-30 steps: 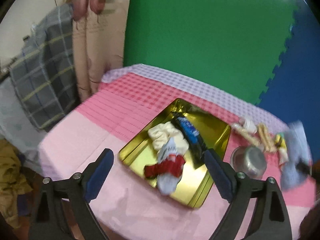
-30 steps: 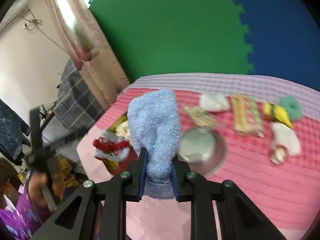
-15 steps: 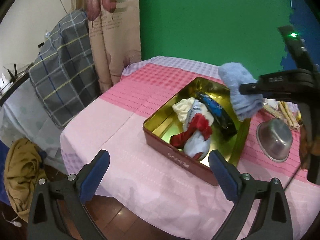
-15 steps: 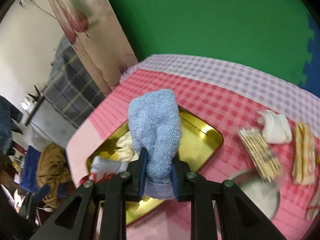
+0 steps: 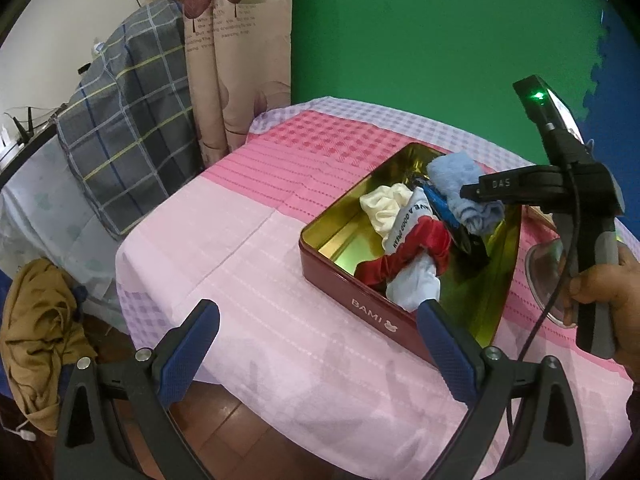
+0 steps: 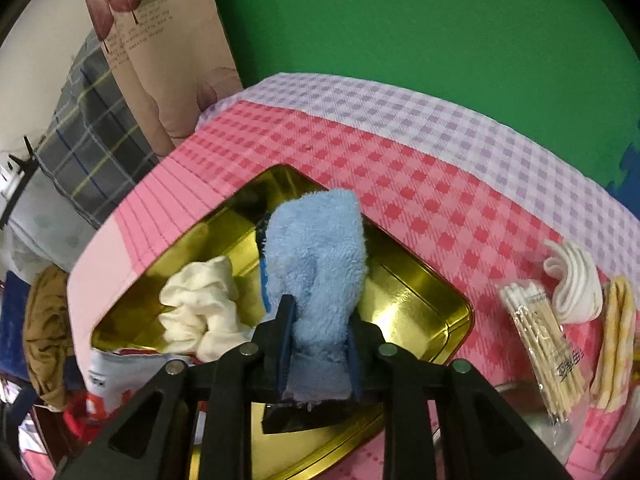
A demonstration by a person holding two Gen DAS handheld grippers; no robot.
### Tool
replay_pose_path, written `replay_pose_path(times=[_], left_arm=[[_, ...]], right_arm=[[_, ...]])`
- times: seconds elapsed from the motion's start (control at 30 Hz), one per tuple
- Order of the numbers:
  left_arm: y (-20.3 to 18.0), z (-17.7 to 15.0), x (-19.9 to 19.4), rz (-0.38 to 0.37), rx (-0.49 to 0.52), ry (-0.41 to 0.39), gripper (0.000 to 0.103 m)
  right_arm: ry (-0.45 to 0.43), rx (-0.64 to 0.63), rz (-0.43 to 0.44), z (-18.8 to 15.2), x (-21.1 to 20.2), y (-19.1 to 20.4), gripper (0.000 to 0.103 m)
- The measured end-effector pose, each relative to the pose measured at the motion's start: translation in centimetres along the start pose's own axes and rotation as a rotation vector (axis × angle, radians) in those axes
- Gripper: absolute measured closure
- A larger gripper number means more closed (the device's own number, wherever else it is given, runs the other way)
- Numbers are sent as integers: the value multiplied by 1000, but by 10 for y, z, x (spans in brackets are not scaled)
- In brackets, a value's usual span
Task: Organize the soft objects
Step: 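Lower the blue towel into the tin with the right tool and release, then grasp the white cloth beside the toothpicks with the left tool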
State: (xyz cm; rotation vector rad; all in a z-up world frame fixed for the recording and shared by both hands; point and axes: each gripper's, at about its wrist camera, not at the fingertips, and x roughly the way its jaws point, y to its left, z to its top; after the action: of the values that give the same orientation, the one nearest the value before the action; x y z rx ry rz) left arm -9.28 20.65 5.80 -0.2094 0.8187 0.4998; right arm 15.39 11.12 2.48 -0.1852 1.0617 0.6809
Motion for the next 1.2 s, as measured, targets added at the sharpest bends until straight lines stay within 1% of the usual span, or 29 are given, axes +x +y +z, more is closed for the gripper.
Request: replay_pose_path(times=[0.1, 0.13, 0.17, 0.2, 0.3, 0.37, 0.43, 0.5, 0.53, 0.57, 0.6, 0.63, 0.7, 0.8, 0.87, 0.97, 1.07, 1.1, 1.2], left_arm=[[-2, -1, 1, 4, 9, 9, 5], [-3, -1, 1, 7, 12, 12, 5], [-3, -1, 1, 8, 13, 13, 5], [-3, -1, 1, 8, 13, 13, 5], [-2, 0, 1, 8, 12, 9, 5], [-2, 0, 1, 11, 12, 4, 5], [-2, 0, 1, 16, 15, 5, 5], [-2, 0, 1, 17, 17, 2, 5], [-3, 0, 1, 17, 18, 1, 5], [-3, 0, 1, 17, 19, 0, 5], [-3, 0, 1, 19, 21, 0, 5], [-4, 0, 1, 20, 23, 0, 5], [-5, -1, 0, 21, 28, 1, 5], [-7, -2, -1, 24, 38, 1, 5], [-9, -3, -2, 24, 45, -1, 5], [-15, -5, -5, 29, 58, -7, 5], [-21, -7, -7, 43, 80, -12, 5], [-23, -8, -8, 46, 90, -14, 5], [-29, -9, -11, 67, 115, -24, 5]], right_arm=[[-3, -4, -16, -1, 2, -1, 76], [-4, 6, -10, -2, 2, -3, 73], [-4, 15, -2, -2, 2, -5, 67], [-5, 25, 8, -2, 1, -7, 65], [-20, 46, -14, -2, -5, -12, 64], [-27, 49, -8, -3, -12, -15, 61], [-65, 53, -13, -5, -25, -17, 60], [-126, 59, 1, -10, -44, -19, 59], [-162, 65, 10, -15, -57, -20, 56], [-197, 69, 9, -21, -69, -22, 49], [-247, 71, -10, -32, -87, -25, 46], [-276, 73, -28, -40, -98, -28, 42], [-346, 81, -99, -70, -125, -41, 40], [-369, 103, -220, -112, -150, -69, 39], [-358, 135, -305, -141, -164, -98, 38], [-301, 204, -487, -184, -178, -153, 38], [-268, 300, -584, -215, -192, -201, 38], [-261, 326, -629, -224, -196, -216, 38], [-229, 364, -743, -243, -204, -249, 38]])
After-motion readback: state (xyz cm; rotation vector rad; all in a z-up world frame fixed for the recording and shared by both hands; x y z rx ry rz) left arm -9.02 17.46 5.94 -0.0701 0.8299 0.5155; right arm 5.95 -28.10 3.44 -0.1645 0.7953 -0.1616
